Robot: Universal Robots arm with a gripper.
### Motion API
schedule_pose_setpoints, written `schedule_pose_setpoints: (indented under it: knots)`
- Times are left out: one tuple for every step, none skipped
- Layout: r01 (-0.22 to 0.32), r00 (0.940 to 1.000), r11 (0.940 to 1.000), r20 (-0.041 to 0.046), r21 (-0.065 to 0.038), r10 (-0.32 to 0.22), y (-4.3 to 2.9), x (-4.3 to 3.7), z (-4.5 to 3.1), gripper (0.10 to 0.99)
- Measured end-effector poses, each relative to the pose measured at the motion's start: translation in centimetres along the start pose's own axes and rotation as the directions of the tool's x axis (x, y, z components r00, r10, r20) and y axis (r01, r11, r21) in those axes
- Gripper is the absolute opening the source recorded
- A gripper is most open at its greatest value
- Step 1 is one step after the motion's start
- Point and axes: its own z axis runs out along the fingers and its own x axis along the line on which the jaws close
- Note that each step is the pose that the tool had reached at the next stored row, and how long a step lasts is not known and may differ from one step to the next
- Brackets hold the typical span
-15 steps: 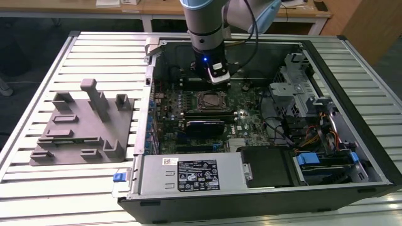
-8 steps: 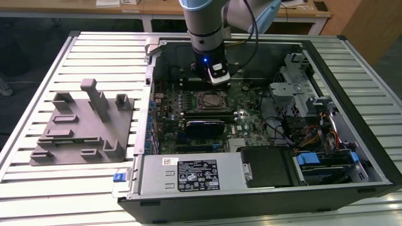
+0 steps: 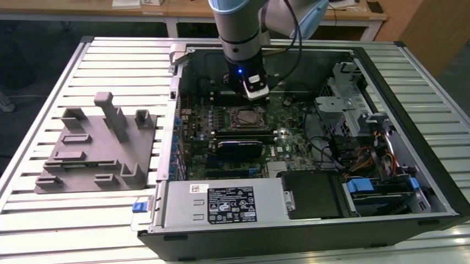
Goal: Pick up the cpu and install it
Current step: 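Install the first cpu locking lever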
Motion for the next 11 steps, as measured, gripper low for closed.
schedule_pose_setpoints:
  knots:
    - [0.000, 1.0000, 1.0000, 0.0009, 0.000, 0.000, -0.02, 0.00, 0.01, 0.106]
    - [0.000, 1.0000, 1.0000, 0.0017, 0.000, 0.000, -0.05, 0.00, 0.03, 0.106]
    - [0.000, 1.0000, 1.0000, 0.0025, -0.001, 0.000, -0.08, -0.01, 0.06, 0.106]
    - [0.001, 1.0000, 1.0000, 0.0033, -0.001, -0.001, -0.11, -0.02, 0.08, 0.106]
    - [0.001, 1.0000, 1.0000, 0.0040, -0.001, -0.001, -0.15, -0.02, 0.10, 0.106]
    - [0.001, 1.0000, 1.0000, 0.0046, -0.001, -0.001, -0.19, -0.03, 0.13, 0.106]
    - [0.001, 1.0000, 1.0000, 0.0051, -0.001, -0.001, -0.24, -0.04, 0.15, 0.106]
    - [0.001, 1.0000, 1.0000, 0.0056, -0.001, -0.001, -0.28, -0.05, 0.17, 0.106]
    - [0.001, 1.0000, 1.0000, 0.0060, -0.002, -0.001, -0.32, -0.06, 0.20, 0.106]
    - [0.001, 1.0000, 1.0000, 0.0064, -0.002, -0.001, -0.37, -0.08, 0.22, 0.106]
    - [0.001, 1.0000, 1.0000, 0.0065, -0.002, -0.001, -0.42, -0.10, 0.25, 0.106]
